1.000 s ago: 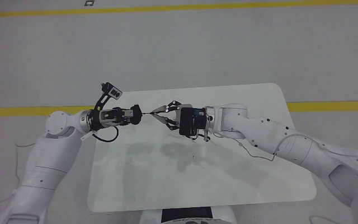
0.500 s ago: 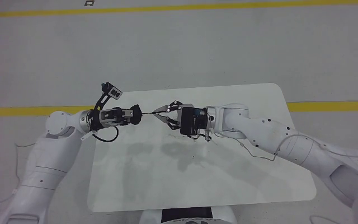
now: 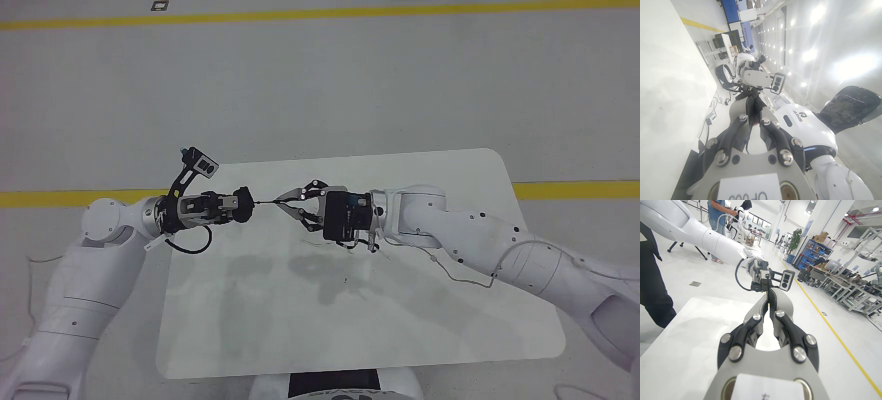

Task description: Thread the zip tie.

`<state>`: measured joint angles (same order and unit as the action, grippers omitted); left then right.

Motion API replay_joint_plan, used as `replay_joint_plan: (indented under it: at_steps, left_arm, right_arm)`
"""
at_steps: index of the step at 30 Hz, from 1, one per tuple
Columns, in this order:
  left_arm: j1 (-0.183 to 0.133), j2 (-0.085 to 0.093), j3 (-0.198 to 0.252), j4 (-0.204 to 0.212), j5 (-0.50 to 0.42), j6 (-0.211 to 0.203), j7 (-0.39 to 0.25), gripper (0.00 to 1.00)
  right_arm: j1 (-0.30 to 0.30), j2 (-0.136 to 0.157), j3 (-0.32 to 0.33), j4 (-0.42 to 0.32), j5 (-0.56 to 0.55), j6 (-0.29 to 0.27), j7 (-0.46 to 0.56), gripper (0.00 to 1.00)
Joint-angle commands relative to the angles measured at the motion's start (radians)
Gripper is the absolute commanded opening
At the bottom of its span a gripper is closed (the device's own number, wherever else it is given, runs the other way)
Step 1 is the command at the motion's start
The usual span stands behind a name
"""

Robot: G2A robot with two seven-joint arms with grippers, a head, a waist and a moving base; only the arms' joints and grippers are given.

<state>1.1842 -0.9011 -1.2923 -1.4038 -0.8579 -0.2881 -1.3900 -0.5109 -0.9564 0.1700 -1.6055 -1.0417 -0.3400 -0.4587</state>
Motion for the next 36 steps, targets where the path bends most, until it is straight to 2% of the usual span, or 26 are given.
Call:
replay_joint_plan:
  at_steps: [1, 16, 36]
  left_arm:
    - [0.000, 0.000, 0.000, 0.000, 0.000, 0.000, 0.000, 0.00]
    - [0.000, 0.000, 0.000, 0.000, 0.000, 0.000, 0.000, 0.00]
    - [0.000, 0.000, 0.000, 0.000, 0.000, 0.000, 0.000, 0.00]
  right_arm:
    - [0.000, 0.000, 0.000, -0.001, -0.002, 0.000, -0.001, 0.00]
    - [0.009, -0.007, 0.000, -0.012, -0.019, 0.000, 0.016, 0.00]
    - [0.018, -0.043, 0.000, -0.001, -0.024, 0.000, 0.028, 0.00]
